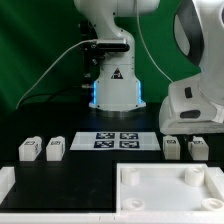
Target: Assemble one leg
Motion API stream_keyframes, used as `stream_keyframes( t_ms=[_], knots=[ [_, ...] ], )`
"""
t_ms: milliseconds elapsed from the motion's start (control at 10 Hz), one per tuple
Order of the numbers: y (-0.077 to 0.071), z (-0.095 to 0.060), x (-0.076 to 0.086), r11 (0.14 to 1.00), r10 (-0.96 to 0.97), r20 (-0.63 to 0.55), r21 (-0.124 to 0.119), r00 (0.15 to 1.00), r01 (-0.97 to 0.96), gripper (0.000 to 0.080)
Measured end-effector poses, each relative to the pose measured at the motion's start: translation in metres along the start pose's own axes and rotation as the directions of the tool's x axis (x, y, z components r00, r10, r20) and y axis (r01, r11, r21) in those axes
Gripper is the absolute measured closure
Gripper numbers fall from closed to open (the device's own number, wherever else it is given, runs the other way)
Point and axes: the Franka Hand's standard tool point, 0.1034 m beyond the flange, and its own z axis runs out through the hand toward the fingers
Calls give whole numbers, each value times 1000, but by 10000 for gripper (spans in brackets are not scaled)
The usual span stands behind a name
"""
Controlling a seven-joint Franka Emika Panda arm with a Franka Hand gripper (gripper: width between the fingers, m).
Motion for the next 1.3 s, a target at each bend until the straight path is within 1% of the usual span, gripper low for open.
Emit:
stream_keyframes(
  t_ms=[100, 200, 400, 600, 700, 900, 1100, 1300],
  knots=[
    [0, 1, 2, 1000, 0, 57, -1, 998, 0, 150],
    [0, 3, 4, 1000, 0, 80, -1, 997, 1, 150],
    [0, 5, 4, 1000, -1, 78, -2, 997, 1, 150],
    [-1, 25, -2, 1000, 16, 116, -16, 993, -14, 150],
    [-4, 29, -4, 1000, 20, 124, -25, 992, -17, 150],
    [-2, 46, -8, 999, 22, 128, -31, 992, -18, 150],
    [-1, 57, -7, 999, 25, 129, -30, 991, -21, 150],
    [-4, 60, -6, 999, 22, 145, -35, 989, -17, 150]
  ],
)
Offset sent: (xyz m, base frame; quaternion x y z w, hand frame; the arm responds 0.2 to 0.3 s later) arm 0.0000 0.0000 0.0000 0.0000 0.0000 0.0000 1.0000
